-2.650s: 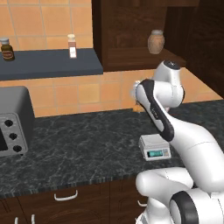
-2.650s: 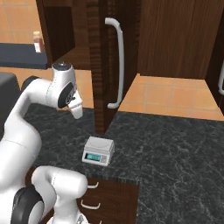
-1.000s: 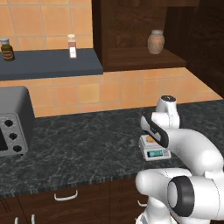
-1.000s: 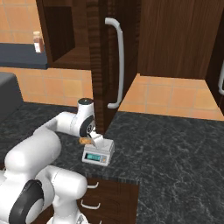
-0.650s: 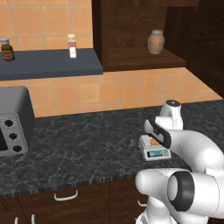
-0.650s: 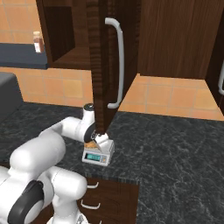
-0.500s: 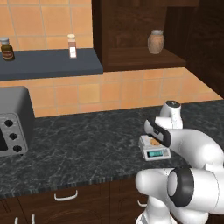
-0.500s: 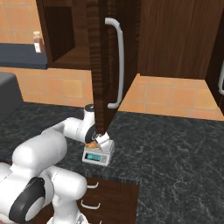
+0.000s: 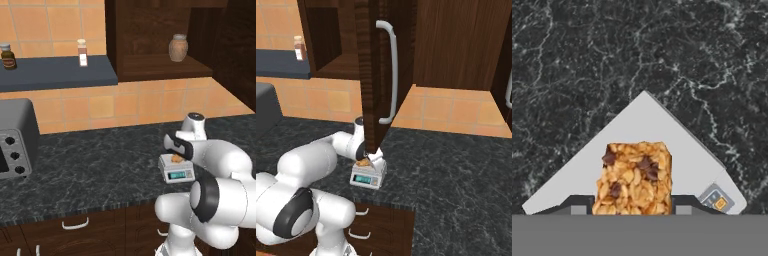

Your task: Pick the bar and place it on the digital scale for weighing, and close the cabinet.

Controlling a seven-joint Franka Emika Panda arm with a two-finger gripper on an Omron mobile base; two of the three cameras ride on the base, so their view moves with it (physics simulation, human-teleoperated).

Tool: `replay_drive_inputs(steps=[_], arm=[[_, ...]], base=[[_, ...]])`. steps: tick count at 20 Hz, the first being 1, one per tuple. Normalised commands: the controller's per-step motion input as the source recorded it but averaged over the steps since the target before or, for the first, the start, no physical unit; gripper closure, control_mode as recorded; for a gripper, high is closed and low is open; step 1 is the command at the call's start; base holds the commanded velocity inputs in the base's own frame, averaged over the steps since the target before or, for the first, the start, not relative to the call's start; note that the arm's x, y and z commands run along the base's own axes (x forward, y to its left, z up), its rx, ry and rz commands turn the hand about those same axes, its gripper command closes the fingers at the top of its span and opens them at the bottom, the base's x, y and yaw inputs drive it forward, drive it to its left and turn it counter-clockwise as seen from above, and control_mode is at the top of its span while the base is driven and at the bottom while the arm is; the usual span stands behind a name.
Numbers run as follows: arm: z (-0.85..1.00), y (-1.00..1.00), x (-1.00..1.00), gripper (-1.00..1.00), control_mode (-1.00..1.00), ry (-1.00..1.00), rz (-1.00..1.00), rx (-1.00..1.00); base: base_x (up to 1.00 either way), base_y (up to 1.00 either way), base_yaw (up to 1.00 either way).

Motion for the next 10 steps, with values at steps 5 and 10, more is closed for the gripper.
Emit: replay_drive_inputs(steps=[5,10], arm=[[-0.01,0.06,0.13,-1.00,-1.00,0.00,0.00,-0.01],[0.00,0.00,-0.05,-1.00,-1.00,0.00,0.00,0.00]], base=[[0.00,0.00,0.00],[0.00,0.00,0.00]])
